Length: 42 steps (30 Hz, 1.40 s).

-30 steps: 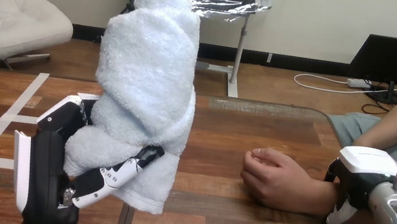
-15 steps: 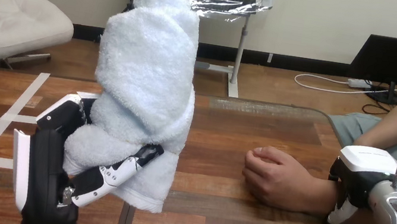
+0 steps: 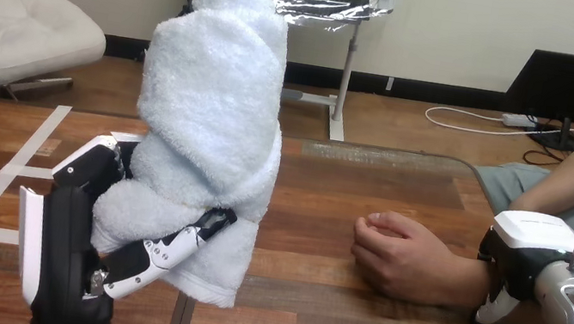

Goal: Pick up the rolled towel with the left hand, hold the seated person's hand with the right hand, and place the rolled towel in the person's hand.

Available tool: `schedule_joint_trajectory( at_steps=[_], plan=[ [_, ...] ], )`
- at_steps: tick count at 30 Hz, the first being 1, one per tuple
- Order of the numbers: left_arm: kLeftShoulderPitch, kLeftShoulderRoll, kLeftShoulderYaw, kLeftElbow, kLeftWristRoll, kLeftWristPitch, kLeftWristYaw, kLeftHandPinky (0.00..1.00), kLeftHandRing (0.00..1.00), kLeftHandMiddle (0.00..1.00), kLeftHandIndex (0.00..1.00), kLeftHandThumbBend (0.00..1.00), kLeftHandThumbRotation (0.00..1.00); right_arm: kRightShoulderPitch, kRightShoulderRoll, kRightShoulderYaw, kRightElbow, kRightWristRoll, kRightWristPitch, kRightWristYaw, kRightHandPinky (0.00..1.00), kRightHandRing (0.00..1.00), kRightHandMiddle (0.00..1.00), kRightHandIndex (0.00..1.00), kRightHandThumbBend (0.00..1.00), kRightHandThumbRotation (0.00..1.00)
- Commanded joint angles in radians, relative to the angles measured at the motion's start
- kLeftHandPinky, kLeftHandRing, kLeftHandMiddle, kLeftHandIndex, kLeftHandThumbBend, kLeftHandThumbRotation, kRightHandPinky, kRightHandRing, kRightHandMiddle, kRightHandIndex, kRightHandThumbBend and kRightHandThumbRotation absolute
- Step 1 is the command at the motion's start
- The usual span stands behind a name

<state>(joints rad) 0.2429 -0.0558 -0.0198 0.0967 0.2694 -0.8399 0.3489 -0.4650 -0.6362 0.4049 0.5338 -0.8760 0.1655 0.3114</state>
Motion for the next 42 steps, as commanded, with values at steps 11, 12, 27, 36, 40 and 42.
schedule_joint_trajectory(
  at_steps=[11,12,27,36,40,42],
  plan=[
    [-0.022,-0.034,-0.004,-0.054,-0.006,-0.012,0.006,0.32,0.35,0.42,0.48,0.57,0.00,0.024,-0.020,-0.015,0.019,0.037,-0.006,-0.018,0.26,0.38,0.49,0.47,0.61,0.00],
    [-0.023,-0.035,-0.004,-0.053,-0.009,-0.012,0.005,0.32,0.35,0.42,0.48,0.57,0.00,0.027,-0.021,-0.019,0.013,0.040,-0.007,-0.025,0.26,0.38,0.49,0.47,0.62,0.00],
    [-0.031,-0.030,-0.003,-0.042,-0.008,-0.014,0.003,0.31,0.35,0.42,0.47,0.57,0.00,0.038,-0.043,-0.055,-0.087,0.060,0.034,0.013,0.30,0.40,0.48,0.47,0.65,0.00],
    [-0.037,-0.029,-0.010,-0.033,-0.012,-0.011,-0.003,0.32,0.36,0.42,0.47,0.58,0.00,0.058,-0.064,-0.092,-0.181,0.086,0.049,0.018,0.23,0.32,0.42,0.45,0.67,0.00],
    [-0.041,-0.031,-0.014,-0.027,-0.014,-0.011,-0.006,0.32,0.36,0.42,0.48,0.58,0.00,0.067,-0.070,-0.111,-0.217,0.093,0.052,0.018,0.21,0.30,0.41,0.45,0.69,0.00],
    [-0.045,-0.029,-0.019,-0.019,-0.026,-0.018,-0.015,0.32,0.36,0.43,0.48,0.58,0.00,0.076,-0.079,-0.126,-0.238,0.106,0.032,0.008,0.20,0.29,0.39,0.44,0.70,0.00]
  ],
)
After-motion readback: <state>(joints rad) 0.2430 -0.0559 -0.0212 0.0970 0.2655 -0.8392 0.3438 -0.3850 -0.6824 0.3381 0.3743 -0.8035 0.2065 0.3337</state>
